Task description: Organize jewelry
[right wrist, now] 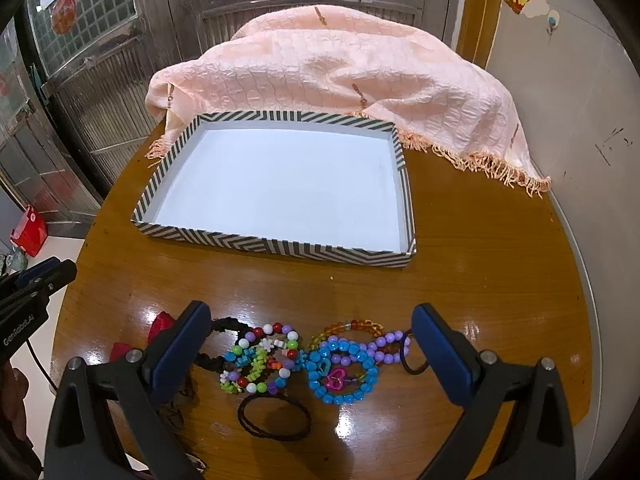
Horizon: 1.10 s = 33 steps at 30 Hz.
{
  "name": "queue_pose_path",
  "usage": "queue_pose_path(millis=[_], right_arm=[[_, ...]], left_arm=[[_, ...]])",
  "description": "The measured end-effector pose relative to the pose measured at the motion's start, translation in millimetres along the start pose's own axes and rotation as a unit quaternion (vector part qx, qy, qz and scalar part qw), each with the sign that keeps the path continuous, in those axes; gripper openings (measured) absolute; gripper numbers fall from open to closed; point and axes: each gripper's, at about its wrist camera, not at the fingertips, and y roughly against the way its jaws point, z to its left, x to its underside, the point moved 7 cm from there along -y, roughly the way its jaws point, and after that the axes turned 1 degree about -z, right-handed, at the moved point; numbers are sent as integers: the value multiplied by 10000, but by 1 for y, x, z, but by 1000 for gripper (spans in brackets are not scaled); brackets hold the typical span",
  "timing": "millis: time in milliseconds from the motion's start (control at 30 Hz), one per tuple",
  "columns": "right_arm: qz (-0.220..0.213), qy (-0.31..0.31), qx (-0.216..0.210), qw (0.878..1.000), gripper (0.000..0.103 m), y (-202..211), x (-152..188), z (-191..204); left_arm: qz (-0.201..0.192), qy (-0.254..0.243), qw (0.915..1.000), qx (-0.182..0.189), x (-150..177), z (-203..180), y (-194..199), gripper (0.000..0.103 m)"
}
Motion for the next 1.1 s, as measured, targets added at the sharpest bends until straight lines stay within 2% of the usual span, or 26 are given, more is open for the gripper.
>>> queue_pose_path(millis=[500,833,967,1100], right_arm=[[238,-36,-216,9995,102,-5,-1,7],[215,48,-328,9992,102,-5,0,4],[161,-18,-415,9990,102,-3,1,-1],[215,-49,-541,9983,102,-5,7,-5]], left_arm=[[61,15,10000,-1,0,3,-5,8],[118,18,9999,30,2,6,-8,8],[182,76,9994,290,0,13,-9,8],[407,84,9972,622,8,16,-11,8]])
